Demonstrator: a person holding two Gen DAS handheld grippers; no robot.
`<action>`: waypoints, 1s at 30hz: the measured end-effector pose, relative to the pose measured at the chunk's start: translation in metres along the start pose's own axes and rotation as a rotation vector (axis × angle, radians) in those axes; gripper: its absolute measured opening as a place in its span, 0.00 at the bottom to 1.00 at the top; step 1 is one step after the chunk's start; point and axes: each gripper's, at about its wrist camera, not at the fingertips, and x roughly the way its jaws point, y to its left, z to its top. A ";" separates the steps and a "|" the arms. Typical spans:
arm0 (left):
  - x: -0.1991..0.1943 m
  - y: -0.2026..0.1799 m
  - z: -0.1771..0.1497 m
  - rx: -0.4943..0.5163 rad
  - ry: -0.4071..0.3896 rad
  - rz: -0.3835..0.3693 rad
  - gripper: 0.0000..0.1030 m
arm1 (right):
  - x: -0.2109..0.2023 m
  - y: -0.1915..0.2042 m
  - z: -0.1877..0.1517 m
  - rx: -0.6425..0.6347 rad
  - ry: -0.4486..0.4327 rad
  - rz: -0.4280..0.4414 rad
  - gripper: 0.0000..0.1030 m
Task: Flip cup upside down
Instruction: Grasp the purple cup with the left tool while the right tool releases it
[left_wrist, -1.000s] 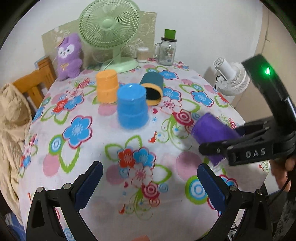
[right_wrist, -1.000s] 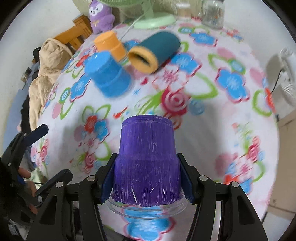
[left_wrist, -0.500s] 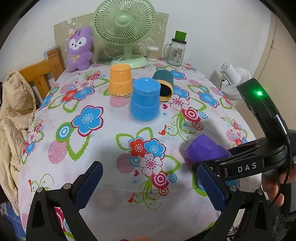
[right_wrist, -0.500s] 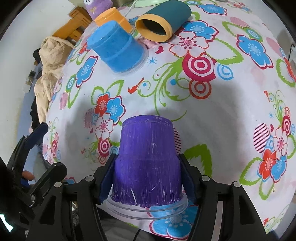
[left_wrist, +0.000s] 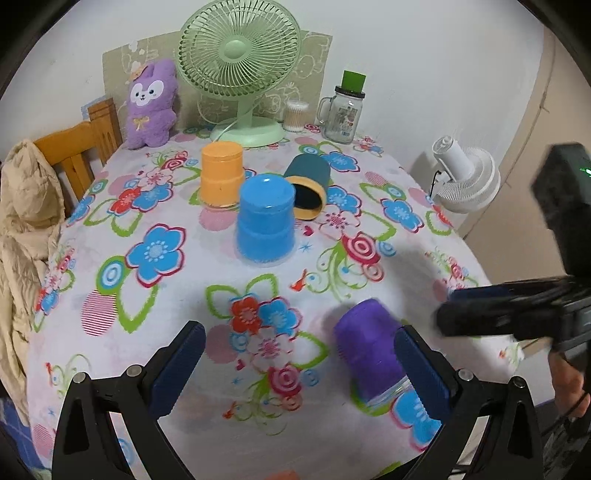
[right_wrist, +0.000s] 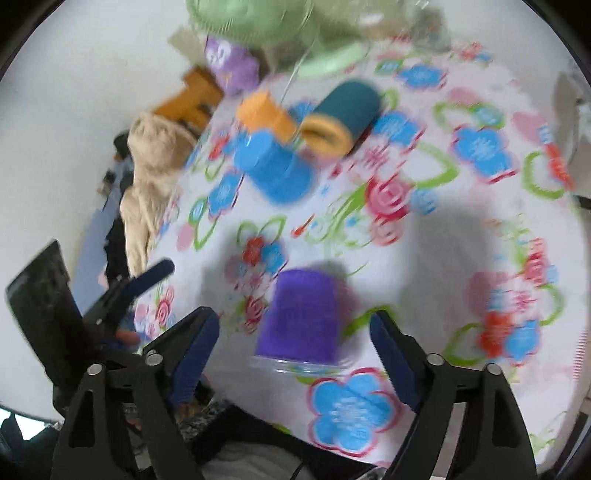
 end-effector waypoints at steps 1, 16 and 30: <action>0.002 -0.002 0.002 -0.013 0.004 -0.009 1.00 | -0.008 -0.003 -0.002 0.000 -0.021 -0.024 0.88; 0.064 -0.042 0.019 -0.087 0.154 -0.027 1.00 | -0.031 -0.034 -0.050 -0.182 -0.026 -0.169 0.88; 0.088 -0.042 0.014 -0.115 0.258 -0.013 0.75 | -0.022 -0.059 -0.052 -0.124 -0.016 -0.125 0.88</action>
